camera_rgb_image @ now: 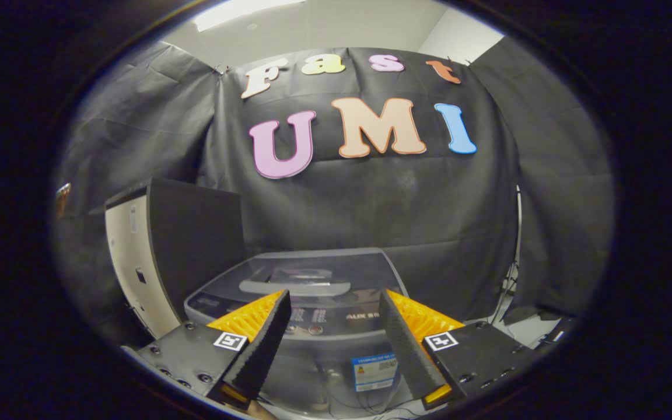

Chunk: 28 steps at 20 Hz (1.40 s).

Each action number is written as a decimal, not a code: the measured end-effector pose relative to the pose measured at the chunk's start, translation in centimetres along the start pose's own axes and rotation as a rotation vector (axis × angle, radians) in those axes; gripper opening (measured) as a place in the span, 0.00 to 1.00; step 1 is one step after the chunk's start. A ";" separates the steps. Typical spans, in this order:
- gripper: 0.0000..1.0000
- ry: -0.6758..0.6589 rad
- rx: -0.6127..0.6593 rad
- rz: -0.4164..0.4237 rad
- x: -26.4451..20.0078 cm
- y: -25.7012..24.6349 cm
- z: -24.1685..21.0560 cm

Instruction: Put the clothes into the washing machine and then close the washing machine lid.

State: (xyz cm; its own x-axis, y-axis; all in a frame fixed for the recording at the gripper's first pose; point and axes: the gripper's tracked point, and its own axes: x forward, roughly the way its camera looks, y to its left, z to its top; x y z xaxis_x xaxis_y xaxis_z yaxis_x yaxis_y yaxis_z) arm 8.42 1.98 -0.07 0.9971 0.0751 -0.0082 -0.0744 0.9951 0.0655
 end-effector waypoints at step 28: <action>0.96 -0.033 -0.031 -0.052 -2.7 -1.4 -0.8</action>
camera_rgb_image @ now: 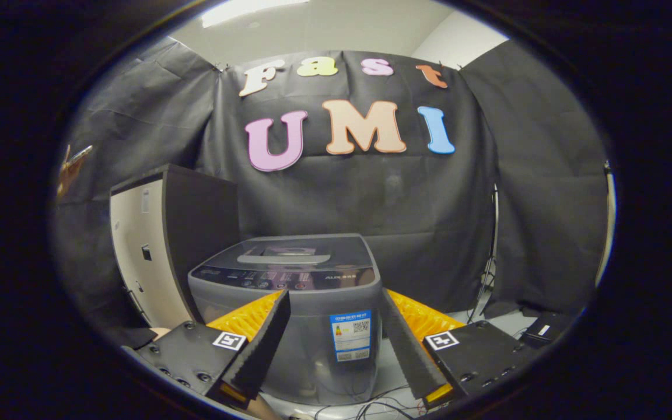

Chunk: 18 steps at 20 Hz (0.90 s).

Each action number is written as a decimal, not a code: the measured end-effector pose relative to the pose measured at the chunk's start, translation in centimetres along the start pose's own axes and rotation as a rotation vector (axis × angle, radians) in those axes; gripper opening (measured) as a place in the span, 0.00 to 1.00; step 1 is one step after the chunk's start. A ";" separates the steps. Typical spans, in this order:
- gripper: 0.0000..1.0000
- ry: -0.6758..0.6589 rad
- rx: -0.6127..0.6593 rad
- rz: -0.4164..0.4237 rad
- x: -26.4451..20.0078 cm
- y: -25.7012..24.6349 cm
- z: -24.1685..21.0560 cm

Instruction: Put the clothes into the washing machine and then close the washing machine lid.

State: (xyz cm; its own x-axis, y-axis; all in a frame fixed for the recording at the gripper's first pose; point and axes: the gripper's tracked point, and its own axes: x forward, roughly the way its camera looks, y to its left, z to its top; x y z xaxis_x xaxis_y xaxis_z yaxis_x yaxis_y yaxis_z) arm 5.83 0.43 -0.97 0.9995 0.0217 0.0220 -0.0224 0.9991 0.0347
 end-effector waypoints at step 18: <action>0.96 -0.002 -0.034 -0.003 -2.1 0.8 -1.0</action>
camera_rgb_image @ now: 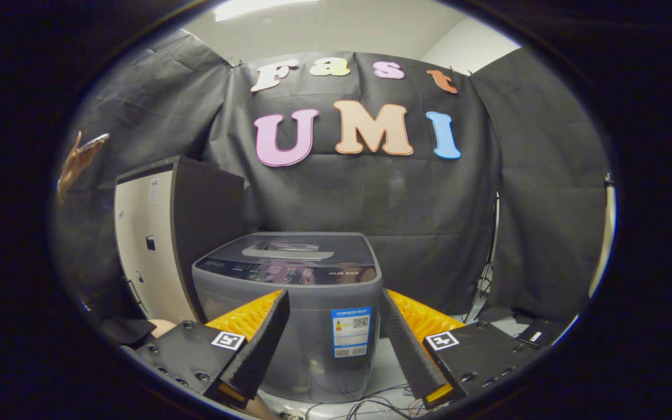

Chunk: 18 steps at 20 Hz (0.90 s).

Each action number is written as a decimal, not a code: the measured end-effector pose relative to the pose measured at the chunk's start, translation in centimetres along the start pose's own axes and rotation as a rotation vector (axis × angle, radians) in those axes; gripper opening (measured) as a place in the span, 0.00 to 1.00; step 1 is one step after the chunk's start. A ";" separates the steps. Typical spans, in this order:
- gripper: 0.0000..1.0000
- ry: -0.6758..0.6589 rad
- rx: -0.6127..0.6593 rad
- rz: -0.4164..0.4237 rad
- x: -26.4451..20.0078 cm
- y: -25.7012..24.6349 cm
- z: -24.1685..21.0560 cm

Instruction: Put the clothes into the washing machine and then close the washing machine lid.

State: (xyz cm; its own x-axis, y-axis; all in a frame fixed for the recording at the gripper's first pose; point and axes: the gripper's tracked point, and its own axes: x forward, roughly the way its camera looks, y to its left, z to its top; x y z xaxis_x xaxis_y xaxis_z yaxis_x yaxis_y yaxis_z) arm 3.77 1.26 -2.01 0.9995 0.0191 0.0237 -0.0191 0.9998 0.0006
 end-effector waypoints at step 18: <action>0.97 0.001 0.000 -0.006 -0.3 0.2 -0.1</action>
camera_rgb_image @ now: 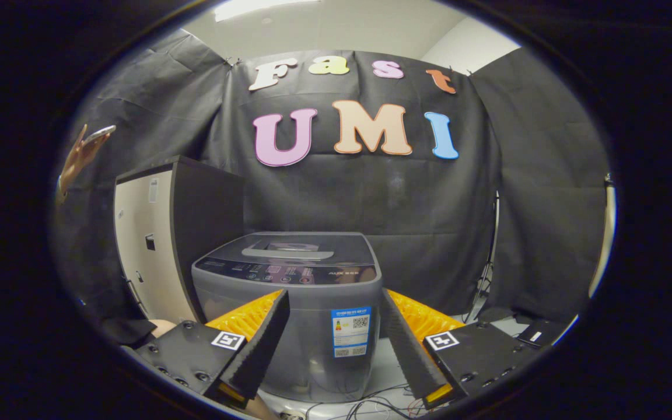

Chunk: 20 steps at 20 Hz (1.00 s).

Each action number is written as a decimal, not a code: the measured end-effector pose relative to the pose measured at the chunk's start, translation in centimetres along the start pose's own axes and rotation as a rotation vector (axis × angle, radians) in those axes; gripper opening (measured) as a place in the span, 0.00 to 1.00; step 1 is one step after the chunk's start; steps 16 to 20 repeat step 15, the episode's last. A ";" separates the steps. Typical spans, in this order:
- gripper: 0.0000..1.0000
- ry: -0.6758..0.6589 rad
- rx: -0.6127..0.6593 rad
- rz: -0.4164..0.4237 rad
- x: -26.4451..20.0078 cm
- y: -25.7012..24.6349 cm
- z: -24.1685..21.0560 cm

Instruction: Put the clothes into the washing machine and then close the washing machine lid.

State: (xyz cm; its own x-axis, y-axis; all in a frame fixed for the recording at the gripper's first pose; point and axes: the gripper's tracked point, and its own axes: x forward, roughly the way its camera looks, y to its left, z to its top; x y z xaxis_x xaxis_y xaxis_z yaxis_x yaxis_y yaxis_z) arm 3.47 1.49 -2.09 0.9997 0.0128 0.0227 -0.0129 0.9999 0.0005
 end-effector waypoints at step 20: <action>0.96 0.002 -0.001 -0.001 -0.1 0.0 0.0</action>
